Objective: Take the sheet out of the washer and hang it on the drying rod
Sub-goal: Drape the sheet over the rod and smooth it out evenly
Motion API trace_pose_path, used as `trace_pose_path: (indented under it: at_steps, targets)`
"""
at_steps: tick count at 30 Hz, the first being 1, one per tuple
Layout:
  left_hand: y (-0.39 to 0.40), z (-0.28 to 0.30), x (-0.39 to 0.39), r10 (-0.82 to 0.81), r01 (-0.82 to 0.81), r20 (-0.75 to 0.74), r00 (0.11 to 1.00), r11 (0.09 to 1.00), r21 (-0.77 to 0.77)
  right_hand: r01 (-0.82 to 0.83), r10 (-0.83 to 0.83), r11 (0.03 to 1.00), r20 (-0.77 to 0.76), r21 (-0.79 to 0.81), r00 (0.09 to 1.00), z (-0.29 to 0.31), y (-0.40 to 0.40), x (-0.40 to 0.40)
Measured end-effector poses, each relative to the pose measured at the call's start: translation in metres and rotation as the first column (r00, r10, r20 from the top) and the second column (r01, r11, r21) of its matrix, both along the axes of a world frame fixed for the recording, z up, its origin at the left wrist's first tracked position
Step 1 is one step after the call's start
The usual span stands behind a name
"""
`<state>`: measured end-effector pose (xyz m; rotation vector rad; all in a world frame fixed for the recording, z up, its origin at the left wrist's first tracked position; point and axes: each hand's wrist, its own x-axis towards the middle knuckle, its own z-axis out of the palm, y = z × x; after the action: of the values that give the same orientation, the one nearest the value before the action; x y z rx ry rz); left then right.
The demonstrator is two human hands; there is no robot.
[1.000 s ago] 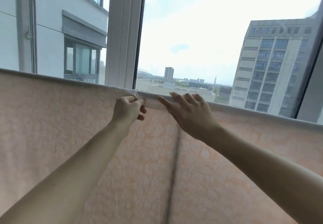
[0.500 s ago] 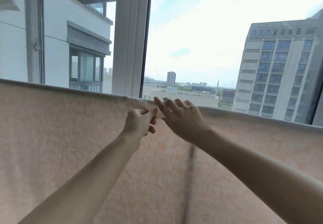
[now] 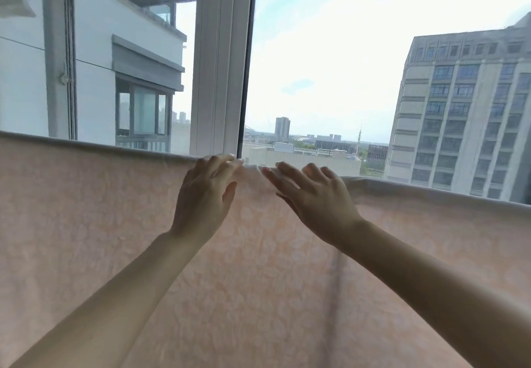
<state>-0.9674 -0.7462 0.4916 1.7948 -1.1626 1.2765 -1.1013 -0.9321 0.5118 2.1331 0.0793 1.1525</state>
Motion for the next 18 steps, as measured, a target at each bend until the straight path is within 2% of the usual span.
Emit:
trace_pose_path:
  at_steps: [6, 8, 10, 12, 14, 18]
  targets:
    - [0.001, 0.007, 0.009, -0.129, 0.128, 0.074, 0.989, 0.992, 0.019, -0.024, 0.024, 1.000, -0.009, -0.007, 1.000, -0.001, -0.002, -0.001]
    - [0.002, 0.010, 0.011, -0.102, 0.093, 0.128, 0.987, 0.993, 0.073, -0.031, 0.031, 0.999, -0.006, -0.012, 0.999, -0.001, -0.003, -0.002]
    - [0.004, 0.007, 0.019, -0.054, 0.006, 0.267, 0.962, 0.984, 0.178, -0.045, 0.045, 0.999, 0.005, -0.019, 0.999, -0.002, -0.005, -0.003]
    - [0.011, 0.002, 0.030, -0.042, -0.053, 0.343, 0.938, 0.964, 0.262, -0.058, 0.059, 0.998, 0.008, -0.033, 0.998, -0.003, -0.006, -0.004]
    - [0.015, -0.002, 0.035, -0.040, -0.058, 0.336, 0.941, 0.959, 0.277, -0.065, 0.065, 0.997, -0.002, -0.034, 0.998, -0.003, -0.006, -0.004]
    - [0.011, -0.006, 0.032, 0.017, -0.078, 0.285, 0.958, 0.976, 0.201, -0.085, 0.085, 0.996, -0.029, 0.010, 0.996, 0.001, 0.001, -0.002]
